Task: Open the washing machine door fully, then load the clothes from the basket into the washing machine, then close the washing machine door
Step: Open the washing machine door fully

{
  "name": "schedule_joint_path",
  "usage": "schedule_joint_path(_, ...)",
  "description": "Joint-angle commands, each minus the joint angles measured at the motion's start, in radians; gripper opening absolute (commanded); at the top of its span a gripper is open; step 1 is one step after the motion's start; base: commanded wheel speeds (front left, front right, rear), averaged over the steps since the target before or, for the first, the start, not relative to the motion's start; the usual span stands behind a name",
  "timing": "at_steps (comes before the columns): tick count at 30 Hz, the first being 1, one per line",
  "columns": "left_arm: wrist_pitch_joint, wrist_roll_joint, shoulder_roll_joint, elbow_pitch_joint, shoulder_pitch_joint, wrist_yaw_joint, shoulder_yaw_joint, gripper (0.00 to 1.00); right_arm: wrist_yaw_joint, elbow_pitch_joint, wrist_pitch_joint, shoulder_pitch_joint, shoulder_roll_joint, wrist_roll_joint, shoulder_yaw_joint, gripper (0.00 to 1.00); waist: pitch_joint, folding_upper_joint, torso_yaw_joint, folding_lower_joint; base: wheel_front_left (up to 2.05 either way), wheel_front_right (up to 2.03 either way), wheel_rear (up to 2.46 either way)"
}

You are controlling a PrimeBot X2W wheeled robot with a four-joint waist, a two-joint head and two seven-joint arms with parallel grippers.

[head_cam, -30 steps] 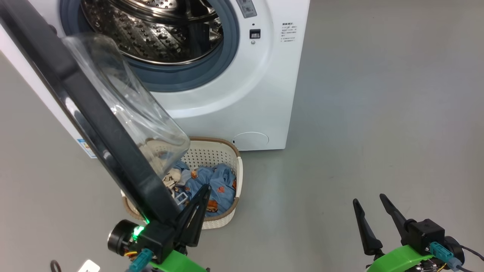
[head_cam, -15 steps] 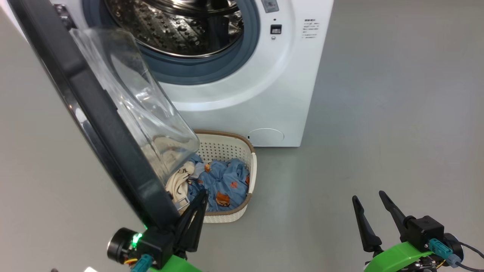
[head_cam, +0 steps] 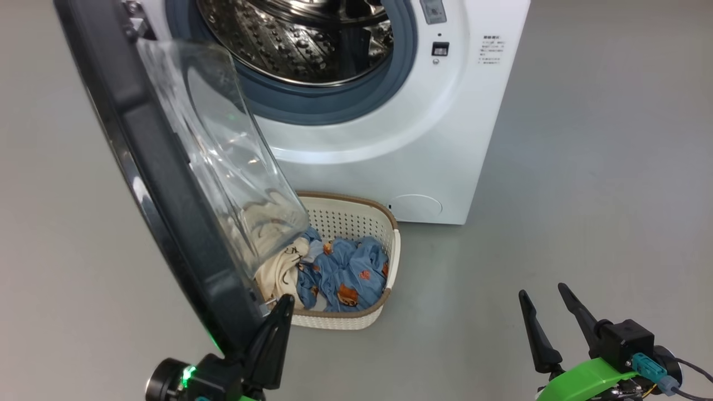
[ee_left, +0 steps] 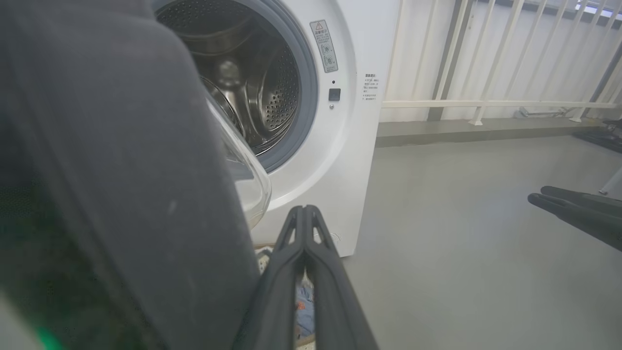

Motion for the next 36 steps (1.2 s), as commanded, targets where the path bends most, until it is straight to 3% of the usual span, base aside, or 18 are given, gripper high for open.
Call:
schedule_joint_path(1, -0.004, -0.005, 0.024, -0.018, -0.007, 0.019, 0.059, 0.00, 0.003, -0.018, -0.012, -0.006, -0.005, 0.005, 0.027, 1.00, -0.015, 0.0000, 0.013, 0.0000, 0.00, 0.00, 0.00)
schedule_joint_path(21, -0.004, -0.073, 0.058, 0.055, 0.028, 0.082, 0.191, 0.00, 0.003, -0.016, -0.012, 0.023, -0.005, 0.007, 0.022, 1.00, -0.055, 0.0000, 0.137, 0.0000, 0.00, 0.00, 0.00)
schedule_joint_path(28, -0.004, -0.111, 0.098, 0.110, 0.000, 0.100, 0.284, 0.00, 0.003, -0.014, -0.012, 0.018, -0.008, 0.005, 0.027, 1.00, -0.042, 0.0000, 0.156, 0.0000, 0.00, 0.00, 0.00)
schedule_joint_path(36, 0.001, -0.149, 0.183, 0.247, -0.113, 0.103, 0.374, 0.00, 0.003, -0.008, -0.012, 0.001, -0.033, 0.001, 0.047, 1.00, -0.009, 0.0000, 0.155, 0.0000, 0.00, 0.00, 0.00)
